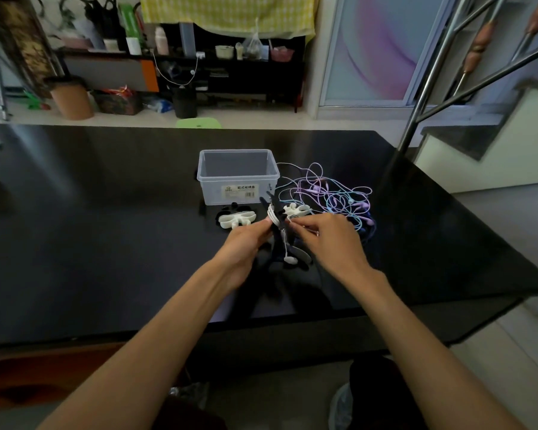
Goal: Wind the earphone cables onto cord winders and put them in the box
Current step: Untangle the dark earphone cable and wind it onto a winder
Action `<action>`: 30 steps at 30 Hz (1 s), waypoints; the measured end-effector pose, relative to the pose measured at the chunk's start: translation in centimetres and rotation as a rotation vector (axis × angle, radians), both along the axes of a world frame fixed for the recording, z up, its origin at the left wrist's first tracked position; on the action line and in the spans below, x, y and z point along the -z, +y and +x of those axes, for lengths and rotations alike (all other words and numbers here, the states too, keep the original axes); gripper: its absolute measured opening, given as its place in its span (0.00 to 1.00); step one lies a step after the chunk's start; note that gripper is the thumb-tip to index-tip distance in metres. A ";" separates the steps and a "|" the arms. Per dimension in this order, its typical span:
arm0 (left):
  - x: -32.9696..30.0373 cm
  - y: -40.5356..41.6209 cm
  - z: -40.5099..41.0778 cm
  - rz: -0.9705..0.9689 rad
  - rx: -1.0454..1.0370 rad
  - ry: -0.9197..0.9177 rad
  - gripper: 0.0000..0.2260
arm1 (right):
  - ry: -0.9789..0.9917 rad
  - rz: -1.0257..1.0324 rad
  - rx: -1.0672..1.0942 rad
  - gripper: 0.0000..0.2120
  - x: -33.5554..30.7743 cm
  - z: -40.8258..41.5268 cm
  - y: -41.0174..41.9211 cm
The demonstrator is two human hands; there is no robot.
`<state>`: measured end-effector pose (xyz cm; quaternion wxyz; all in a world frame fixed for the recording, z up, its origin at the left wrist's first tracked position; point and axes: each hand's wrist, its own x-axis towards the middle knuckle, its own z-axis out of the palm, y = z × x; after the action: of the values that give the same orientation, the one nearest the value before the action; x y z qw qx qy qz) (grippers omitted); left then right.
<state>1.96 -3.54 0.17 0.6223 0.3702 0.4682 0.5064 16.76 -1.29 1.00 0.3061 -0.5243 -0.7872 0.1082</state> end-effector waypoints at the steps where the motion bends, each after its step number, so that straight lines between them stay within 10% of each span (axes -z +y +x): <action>1: 0.1 0.1 0.2 -0.036 -0.033 -0.031 0.12 | -0.068 0.011 0.011 0.11 0.2 -0.2 -0.1; 13: 0.5 1.4 -0.5 0.026 -0.297 0.025 0.06 | 0.065 -0.561 -0.297 0.12 -2.2 -0.3 -0.8; 24: -0.7 -0.1 -1.0 -0.032 0.306 0.521 0.15 | -0.089 -0.159 -0.129 0.06 -3.8 3.7 0.1; 30: -2.0 -0.7 -1.8 -0.018 0.636 0.490 0.12 | 0.119 -0.424 -0.278 0.12 -4.1 5.3 0.2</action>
<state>0.15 -4.21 2.19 0.6212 0.6010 0.4692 0.1810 22.02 -1.08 5.14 0.2173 -0.4563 -0.7921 0.3422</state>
